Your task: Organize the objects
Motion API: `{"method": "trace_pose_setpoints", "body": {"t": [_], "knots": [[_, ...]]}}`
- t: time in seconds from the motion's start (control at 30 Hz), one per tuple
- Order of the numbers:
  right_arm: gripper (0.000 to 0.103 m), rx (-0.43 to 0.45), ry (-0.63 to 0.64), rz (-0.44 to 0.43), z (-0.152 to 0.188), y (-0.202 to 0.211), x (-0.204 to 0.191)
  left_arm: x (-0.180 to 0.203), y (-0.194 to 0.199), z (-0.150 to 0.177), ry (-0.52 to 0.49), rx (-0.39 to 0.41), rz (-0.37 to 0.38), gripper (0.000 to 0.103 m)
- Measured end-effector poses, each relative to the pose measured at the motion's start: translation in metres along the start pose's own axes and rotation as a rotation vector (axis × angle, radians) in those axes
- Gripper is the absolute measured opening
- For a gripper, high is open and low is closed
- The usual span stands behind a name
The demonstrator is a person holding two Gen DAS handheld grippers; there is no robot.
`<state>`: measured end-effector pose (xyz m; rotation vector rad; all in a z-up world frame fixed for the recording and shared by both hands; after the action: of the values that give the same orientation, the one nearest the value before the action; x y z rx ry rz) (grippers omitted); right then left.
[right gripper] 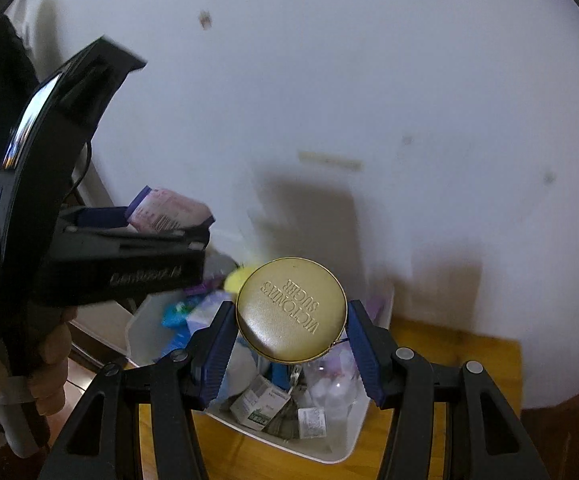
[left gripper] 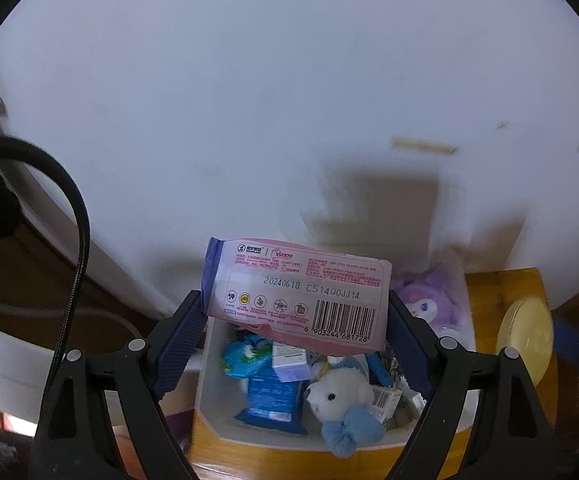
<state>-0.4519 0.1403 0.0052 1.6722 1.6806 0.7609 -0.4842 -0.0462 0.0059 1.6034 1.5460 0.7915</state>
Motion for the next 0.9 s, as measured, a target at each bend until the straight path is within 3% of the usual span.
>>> {"method": "trace_pose_setpoints", "body": {"t": [0.2,0.3,0.37,0.73,0.9], "knots": [[0.058,-0.108,-0.029,-0.040,0.009,-0.056,0.003,0.003,-0.060,0.003,0.020,-0.108,-0.013,0.090],[0.068,-0.126,-0.032,-0.048,0.014,-0.071,0.005,0.003,-0.086,0.010,0.038,-0.189,0.026,0.090],[0.068,-0.128,-0.031,-0.051,0.016,-0.076,0.008,0.003,-0.095,0.013,0.049,-0.227,0.061,0.092],[0.068,-0.146,-0.037,-0.074,0.043,-0.080,0.013,-0.002,-0.094,0.020,0.032,-0.189,0.053,0.100],[0.068,-0.130,-0.014,-0.068,0.046,-0.063,0.004,0.000,-0.087,0.023,0.005,-0.174,0.052,0.101]]}}
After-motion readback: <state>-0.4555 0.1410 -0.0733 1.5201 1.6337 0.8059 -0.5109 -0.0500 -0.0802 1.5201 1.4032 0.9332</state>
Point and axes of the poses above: each gripper's, at about its wrist camera, not at the fingertips, and y roughly against the way its jaws point, x to its right, z to its underside, the point moved 2 cm from there along -y, roughly the way its jaws point, and after that the axes turned 4 degrees about -x, right-handed, at the moved point
